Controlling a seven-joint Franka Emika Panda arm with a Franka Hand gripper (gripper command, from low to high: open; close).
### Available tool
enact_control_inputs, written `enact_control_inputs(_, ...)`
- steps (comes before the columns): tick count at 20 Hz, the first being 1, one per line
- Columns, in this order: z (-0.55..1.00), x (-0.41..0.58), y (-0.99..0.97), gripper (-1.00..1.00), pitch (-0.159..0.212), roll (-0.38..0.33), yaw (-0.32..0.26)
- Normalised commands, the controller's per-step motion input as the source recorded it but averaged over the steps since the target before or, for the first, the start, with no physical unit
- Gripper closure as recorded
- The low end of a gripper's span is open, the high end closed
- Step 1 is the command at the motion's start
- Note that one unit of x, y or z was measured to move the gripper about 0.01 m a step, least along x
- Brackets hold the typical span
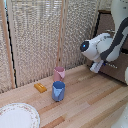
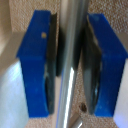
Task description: Please adjust your gripper to match the height of the lower drawer handle. Progress your gripper onward until it happens to touch the drawer handle. Now, firmly take hold of it with your gripper, then steadily retract it to swing the drawer wide open.
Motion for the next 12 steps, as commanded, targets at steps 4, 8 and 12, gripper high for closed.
enact_control_inputs(4, -0.06, 0.14, 0.99, 1.0, 0.042, -0.025, 0.0)
enact_control_inputs(8, 0.0, 0.154, 0.47, -1.0, 0.025, -0.042, 0.05)
enact_control_inputs(12, 0.14, 0.114, -0.02, -1.0, -0.007, 0.0, -0.001)
